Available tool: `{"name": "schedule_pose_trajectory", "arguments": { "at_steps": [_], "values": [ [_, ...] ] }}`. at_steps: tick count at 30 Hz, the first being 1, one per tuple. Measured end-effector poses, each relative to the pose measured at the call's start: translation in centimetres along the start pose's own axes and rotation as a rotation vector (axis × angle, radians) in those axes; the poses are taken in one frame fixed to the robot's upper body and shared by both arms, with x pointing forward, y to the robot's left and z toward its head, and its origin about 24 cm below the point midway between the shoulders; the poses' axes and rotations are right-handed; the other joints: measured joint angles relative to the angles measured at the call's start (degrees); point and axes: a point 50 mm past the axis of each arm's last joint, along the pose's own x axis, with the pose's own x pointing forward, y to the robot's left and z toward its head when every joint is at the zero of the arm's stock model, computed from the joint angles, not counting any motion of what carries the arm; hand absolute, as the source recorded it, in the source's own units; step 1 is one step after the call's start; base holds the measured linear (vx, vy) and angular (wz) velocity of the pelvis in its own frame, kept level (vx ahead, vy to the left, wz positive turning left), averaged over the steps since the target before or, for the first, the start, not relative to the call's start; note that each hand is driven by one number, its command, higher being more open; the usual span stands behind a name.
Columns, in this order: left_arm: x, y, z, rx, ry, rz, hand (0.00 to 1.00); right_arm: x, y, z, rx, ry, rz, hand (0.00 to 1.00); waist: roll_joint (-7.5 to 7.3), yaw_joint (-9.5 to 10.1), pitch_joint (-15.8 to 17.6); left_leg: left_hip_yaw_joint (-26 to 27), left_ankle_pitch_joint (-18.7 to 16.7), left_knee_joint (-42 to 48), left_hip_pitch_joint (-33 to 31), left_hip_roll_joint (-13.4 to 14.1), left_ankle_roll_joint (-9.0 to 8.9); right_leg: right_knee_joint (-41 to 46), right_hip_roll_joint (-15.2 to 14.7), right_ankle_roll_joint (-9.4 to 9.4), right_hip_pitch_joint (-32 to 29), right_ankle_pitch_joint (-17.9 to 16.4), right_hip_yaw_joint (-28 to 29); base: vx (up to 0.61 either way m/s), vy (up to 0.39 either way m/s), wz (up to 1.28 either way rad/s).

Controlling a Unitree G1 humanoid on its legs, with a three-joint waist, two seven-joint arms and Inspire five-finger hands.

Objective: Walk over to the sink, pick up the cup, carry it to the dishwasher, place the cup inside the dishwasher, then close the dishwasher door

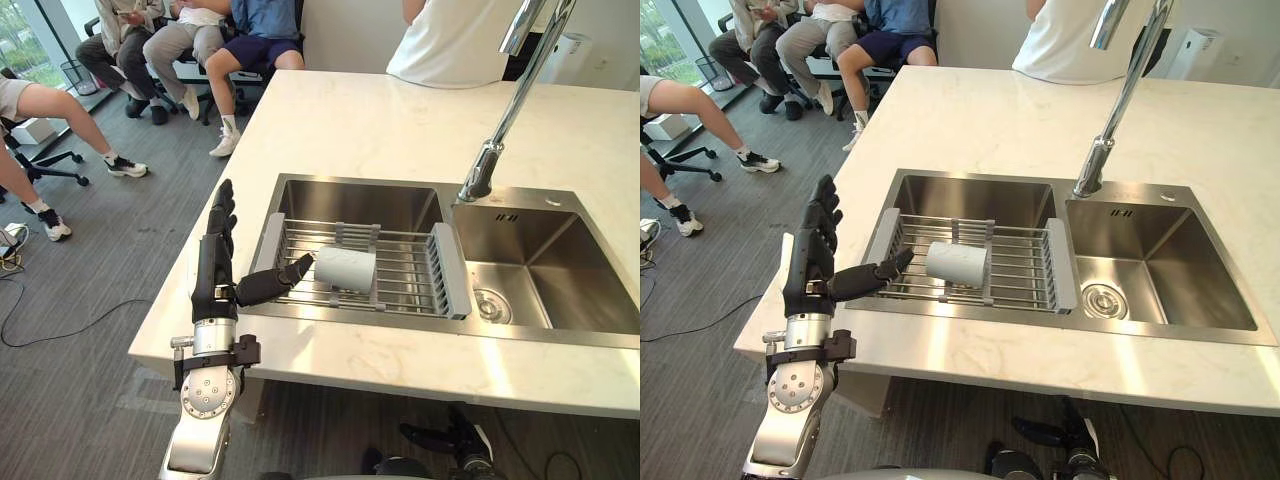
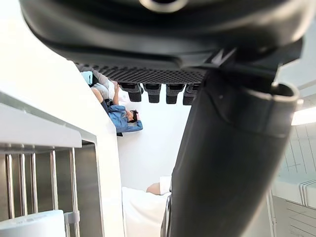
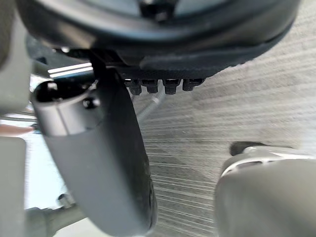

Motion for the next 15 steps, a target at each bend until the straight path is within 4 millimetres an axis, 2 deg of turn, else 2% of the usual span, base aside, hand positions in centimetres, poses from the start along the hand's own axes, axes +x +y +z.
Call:
{"name": "schedule_pose_trajectory", "arguments": {
  "at_steps": [1, 2, 3, 4, 5, 6, 7, 10, 15],
  "values": [
    [0.1, 0.0, 0.3, -0.003, -0.014, 0.003, 1.00, -0.6, 1.1, 0.6, -0.003, -0.047, 0.044, 1.00, 0.41, 0.01, 0.29, -0.05, 0.30, 7.29, -3.10, 1.44, -0.63, -1.56, 1.11, -1.30, 1.74, -0.01, 0.08, 0.09, -0.065, -0.16],
    [0.1, 0.0, 0.7, -0.006, -0.031, 0.002, 1.00, -0.9, 2.2, 0.6, -0.012, -0.057, 0.080, 1.00, -0.02, 0.09, 0.38, -0.26, -0.67, 11.08, -5.12, 1.89, -0.97, -2.23, 1.61, -2.49, 2.52, -0.49, 0.45, 0.09, -0.044, -0.17],
    [0.2, 0.0, 1.0, -0.009, -0.043, 0.003, 1.00, -1.0, 2.6, 0.6, -0.013, -0.058, 0.093, 1.00, -0.04, 0.10, 0.35, -0.47, -1.81, 10.82, -5.74, 1.63, -0.70, -2.23, 1.60, -2.77, 2.64, -0.68, 0.72, 0.09, -0.003, -0.21],
    [0.5, -0.1, 1.5, -0.014, -0.071, 0.002, 1.00, -1.0, 2.9, 0.7, -0.018, -0.065, 0.100, 1.00, 0.07, 0.21, 0.36, -1.32, -3.71, 8.19, -7.08, 0.20, -0.50, -2.25, 1.41, -2.97, 2.56, -0.84, 1.18, 0.08, 0.045, -0.21],
    [0.9, -0.2, 1.9, -0.015, -0.097, 0.001, 1.00, -1.0, 2.9, 0.8, -0.032, -0.067, 0.100, 1.00, 0.16, 0.53, 0.32, -2.67, -4.07, 2.86, -7.70, -1.67, -0.32, -2.12, 1.14, -2.73, 2.36, -0.96, 1.68, 0.08, 0.074, -0.21],
    [1.1, -0.2, 2.1, -0.015, -0.108, 0.000, 1.00, -1.0, 2.9, 0.8, -0.034, -0.067, 0.098, 1.00, 0.38, 0.80, 0.21, -3.48, -3.66, -0.63, -7.67, -2.43, -0.32, -1.80, 1.12, -2.39, 2.18, -1.08, 1.96, 0.11, 0.158, -0.36],
    [1.5, -0.1, 2.3, 0.007, -0.131, 0.000, 1.00, -0.9, 2.8, 0.7, -0.047, -0.055, 0.095, 1.00, 0.28, 1.58, 0.19, -4.10, 1.36, -6.87, -6.08, -3.63, -0.19, -0.25, 1.05, -0.56, 1.76, -1.37, 3.44, 0.11, 0.130, -0.28],
    [1.6, 0.2, 2.4, 0.053, -0.141, -0.018, 1.00, -1.3, 3.1, 0.2, -0.036, -0.044, 0.096, 1.00, -1.07, 1.58, -0.67, -3.42, 2.30, -9.06, -5.16, -5.06, 0.53, -1.05, -0.33, 0.59, 1.70, -1.25, 3.98, 0.14, 0.097, -0.08],
    [1.5, -0.8, 2.4, 0.071, -0.146, -0.095, 1.00, -1.6, 3.4, -0.2, -0.039, -0.033, 0.126, 1.00, -1.16, 1.36, -1.02, -2.54, 4.50, -15.25, -1.57, -6.91, 1.33, -2.32, -1.82, 1.38, 2.69, -1.42, 4.61, 0.07, 0.042, -0.04]
  ]
}}
